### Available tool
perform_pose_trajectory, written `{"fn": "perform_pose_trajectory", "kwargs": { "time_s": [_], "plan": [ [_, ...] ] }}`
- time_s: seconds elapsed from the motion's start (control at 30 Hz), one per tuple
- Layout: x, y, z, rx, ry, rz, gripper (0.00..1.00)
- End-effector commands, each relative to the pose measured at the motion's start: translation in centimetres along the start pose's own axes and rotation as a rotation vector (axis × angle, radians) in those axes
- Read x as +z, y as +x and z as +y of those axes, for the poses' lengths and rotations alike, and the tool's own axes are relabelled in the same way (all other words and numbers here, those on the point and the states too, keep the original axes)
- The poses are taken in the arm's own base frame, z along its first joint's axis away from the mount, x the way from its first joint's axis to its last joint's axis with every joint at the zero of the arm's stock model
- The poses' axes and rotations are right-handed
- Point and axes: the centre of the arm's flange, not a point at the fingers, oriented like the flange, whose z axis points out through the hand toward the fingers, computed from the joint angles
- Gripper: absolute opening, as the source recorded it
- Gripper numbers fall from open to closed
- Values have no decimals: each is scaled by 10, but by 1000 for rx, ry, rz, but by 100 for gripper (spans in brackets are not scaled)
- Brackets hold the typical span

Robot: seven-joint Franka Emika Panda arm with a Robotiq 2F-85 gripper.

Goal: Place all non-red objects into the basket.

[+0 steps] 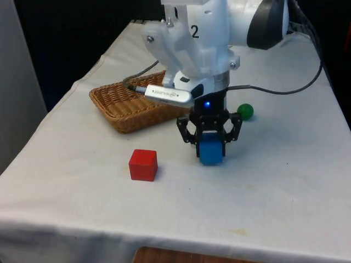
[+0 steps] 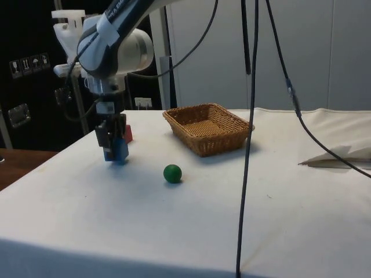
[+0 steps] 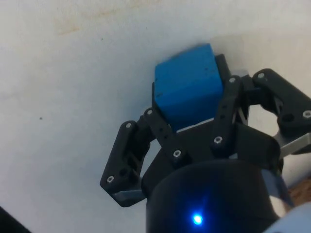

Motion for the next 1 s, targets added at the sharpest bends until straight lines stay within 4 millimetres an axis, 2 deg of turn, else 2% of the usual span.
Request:
{"fn": "perform_pose_trajectory", "kwargs": {
  "time_s": [0.0,0.13,0.17,0.27,0.37,0.43,0.67,0.7,0.93,0.97],
  "plan": [
    [-13,0,1,-1,2,-1,3],
    [-29,-1,5,1,6,-2,3],
    [-27,0,5,3,9,-2,3],
    [-44,-2,9,2,7,0,3],
    [-54,-3,14,6,8,-4,3],
    [-54,-2,14,7,11,-4,3],
    [-76,-8,30,14,0,-15,3],
    [-74,-6,30,15,6,-12,3],
    [-96,-21,42,18,-5,-18,3],
    [-93,-19,41,19,2,-19,3]
  ]
}}
